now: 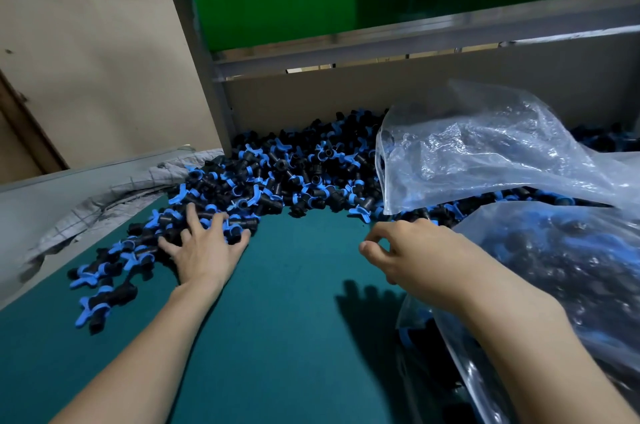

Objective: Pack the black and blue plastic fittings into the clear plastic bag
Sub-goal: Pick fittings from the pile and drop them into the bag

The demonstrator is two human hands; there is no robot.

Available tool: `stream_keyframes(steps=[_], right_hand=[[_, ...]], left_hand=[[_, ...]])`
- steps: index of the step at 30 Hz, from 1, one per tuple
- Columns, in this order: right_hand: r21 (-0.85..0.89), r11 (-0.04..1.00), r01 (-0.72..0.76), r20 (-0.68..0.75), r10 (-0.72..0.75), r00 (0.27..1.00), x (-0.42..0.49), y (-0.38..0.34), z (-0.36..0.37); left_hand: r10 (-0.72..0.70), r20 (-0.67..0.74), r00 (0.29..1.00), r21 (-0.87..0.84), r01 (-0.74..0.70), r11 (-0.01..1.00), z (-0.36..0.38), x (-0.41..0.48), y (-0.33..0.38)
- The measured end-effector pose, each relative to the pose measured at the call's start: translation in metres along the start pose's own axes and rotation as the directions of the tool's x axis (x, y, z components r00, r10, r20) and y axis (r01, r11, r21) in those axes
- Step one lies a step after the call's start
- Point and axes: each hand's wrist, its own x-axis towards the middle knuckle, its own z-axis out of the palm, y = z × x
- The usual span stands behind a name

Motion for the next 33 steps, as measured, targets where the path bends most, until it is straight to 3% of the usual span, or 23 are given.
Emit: stream_keyframes(steps=[4,8,12,14,16,17,19,21,24,27,30,33], right_hand=[[-0.006,1.0,-0.005,0.029,0.005,1.0,0.001,0.0,0.0],[-0.072,0.997,-0.023,0.062,0.027,0.998,0.001,0.001,0.001],[-0.096,0.995,-0.022,0.101,0.032,0.994,0.001,0.002,0.002],[-0.092,0.995,-0.029,0.113,0.039,0.993,0.001,0.002,0.001],[-0.081,0.996,-0.033,0.128,0.043,0.991,0.002,0.002,0.001],[-0.08,0.996,-0.031,0.133,0.041,0.99,0.002,0.002,0.001],[-0.088,0.996,-0.026,0.128,0.037,0.991,0.002,0.001,0.002],[-0.089,0.996,-0.021,0.128,0.032,0.991,0.003,0.001,0.003],[-0.082,0.996,-0.018,0.136,0.029,0.99,0.003,0.002,0.004],[-0.084,0.996,-0.023,0.141,0.034,0.989,0.003,0.002,0.004],[-0.085,0.996,-0.027,0.143,0.039,0.989,0.003,0.002,0.003],[-0.083,0.996,-0.027,0.151,0.04,0.988,0.003,0.002,0.003]], left_hand=[[0.203,0.007,0.979,-0.09,-0.201,0.975,-0.006,-0.024,0.0],[0.418,-0.016,0.908,-0.339,-0.398,0.852,-0.015,-0.047,-0.002],[0.45,-0.087,0.889,-0.363,-0.449,0.816,-0.024,-0.066,-0.017],[0.301,-0.205,0.931,-0.301,-0.353,0.886,-0.03,-0.068,-0.036],[-0.032,-0.32,0.947,-0.273,-0.06,0.96,-0.035,-0.064,-0.066],[-0.211,-0.301,0.93,-0.277,0.127,0.952,-0.036,-0.06,-0.083],[-0.452,-0.065,0.89,-0.255,0.423,0.87,-0.037,-0.055,-0.108],[-0.49,0.141,0.86,-0.122,0.506,0.854,-0.029,-0.051,-0.116],[-0.221,0.12,0.968,-0.117,0.235,0.965,-0.024,-0.053,-0.099],[0.052,0.073,0.996,-0.226,-0.034,0.974,-0.025,-0.073,-0.059],[0.212,0.04,0.976,-0.364,-0.184,0.913,-0.025,-0.101,-0.008],[0.354,-0.093,0.931,-0.523,-0.348,0.778,-0.031,-0.126,0.027]])
